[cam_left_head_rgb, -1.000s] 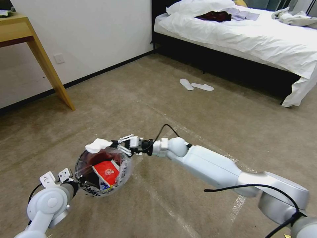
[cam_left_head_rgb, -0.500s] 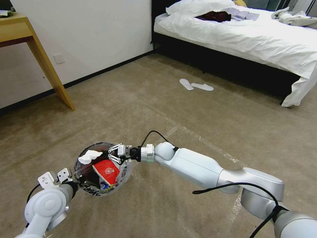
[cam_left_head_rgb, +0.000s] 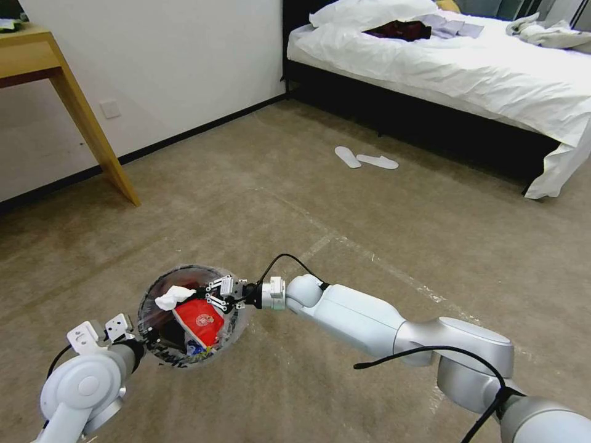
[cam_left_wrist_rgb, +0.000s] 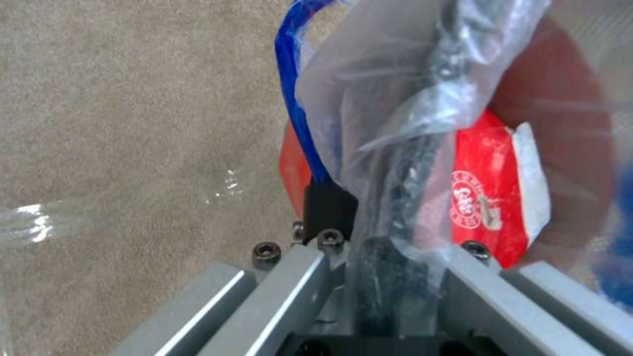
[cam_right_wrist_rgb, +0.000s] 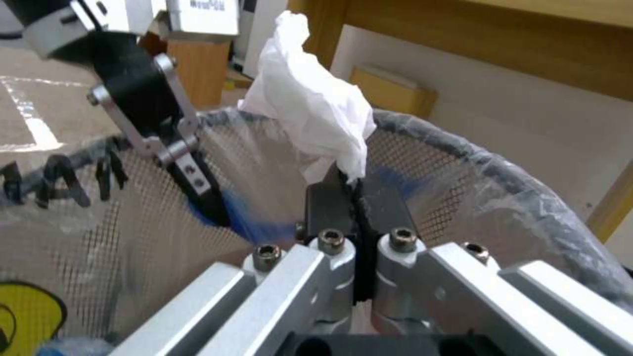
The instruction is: Pick up the trash bin and place the garbage on the floor into it.
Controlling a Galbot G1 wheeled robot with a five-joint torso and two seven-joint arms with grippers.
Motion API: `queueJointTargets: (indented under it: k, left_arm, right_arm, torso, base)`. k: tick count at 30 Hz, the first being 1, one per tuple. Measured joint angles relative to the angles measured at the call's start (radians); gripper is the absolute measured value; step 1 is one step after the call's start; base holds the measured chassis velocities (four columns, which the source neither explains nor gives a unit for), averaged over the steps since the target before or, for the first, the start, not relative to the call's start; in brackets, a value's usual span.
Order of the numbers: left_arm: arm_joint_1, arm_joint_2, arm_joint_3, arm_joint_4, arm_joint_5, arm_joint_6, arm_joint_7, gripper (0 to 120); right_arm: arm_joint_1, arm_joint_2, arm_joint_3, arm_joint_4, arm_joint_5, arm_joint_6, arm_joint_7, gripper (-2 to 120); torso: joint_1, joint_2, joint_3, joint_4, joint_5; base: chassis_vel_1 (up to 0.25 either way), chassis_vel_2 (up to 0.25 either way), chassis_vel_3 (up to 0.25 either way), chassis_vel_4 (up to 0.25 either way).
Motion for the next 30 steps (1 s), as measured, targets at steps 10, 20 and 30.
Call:
queueJointTargets:
  k: [10, 20, 30]
  left_arm:
    - [0.001, -0.007, 0.001, -0.009, 0.004, 0.000, 0.000, 0]
    - [0.005, -0.007, -0.004, -0.021, 0.006, 0.000, -0.001, 0]
    - [0.007, -0.008, -0.005, -0.023, 0.003, 0.000, -0.002, 0]
  right_arm:
    - [-0.013, 0.008, -0.006, -0.017, -0.022, -0.011, -0.011, 28]
    - [-0.003, 0.016, -0.010, -0.022, -0.031, -0.029, -0.033, 68]
    - [-0.007, 0.017, -0.013, -0.008, -0.029, -0.028, -0.032, 99]
  torso:
    - [0.000, 0.000, 0.000, 0.0000, 0.0000]
    - [0.000, 0.000, 0.000, 0.0000, 0.0000]
    - [0.000, 0.000, 0.000, 0.0000, 0.0000]
  base:
    - [0.000, 0.000, 0.000, 0.000]
    - [0.000, 0.000, 0.000, 0.000]
    - [0.000, 0.000, 0.000, 0.000]
